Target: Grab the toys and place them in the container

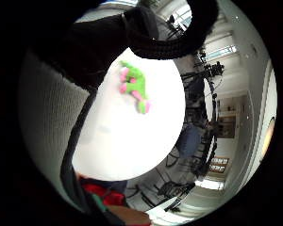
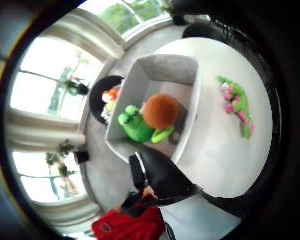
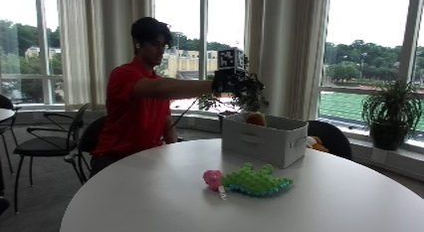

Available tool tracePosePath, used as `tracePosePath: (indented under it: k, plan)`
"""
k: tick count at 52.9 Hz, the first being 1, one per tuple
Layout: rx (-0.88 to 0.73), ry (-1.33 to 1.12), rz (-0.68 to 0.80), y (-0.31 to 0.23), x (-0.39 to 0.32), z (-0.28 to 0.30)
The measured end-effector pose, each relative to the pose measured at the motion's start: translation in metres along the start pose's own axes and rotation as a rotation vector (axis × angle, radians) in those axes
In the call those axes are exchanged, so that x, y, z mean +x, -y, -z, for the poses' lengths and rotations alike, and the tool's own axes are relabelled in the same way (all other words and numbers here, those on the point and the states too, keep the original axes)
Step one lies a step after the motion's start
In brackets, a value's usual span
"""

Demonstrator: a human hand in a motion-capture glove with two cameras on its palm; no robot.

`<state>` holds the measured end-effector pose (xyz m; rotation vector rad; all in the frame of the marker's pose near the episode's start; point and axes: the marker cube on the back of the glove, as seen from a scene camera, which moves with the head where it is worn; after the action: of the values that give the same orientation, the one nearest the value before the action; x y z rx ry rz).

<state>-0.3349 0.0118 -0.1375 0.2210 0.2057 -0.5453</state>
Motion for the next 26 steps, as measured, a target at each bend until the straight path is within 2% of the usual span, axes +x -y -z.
tracePosePath:
  k: [13,26]
  plan:
    - [-0.140,0.013,-0.196,-0.020,0.119,-0.081]
    - [-0.198,-0.023,-0.275,0.011,0.166,-0.141]
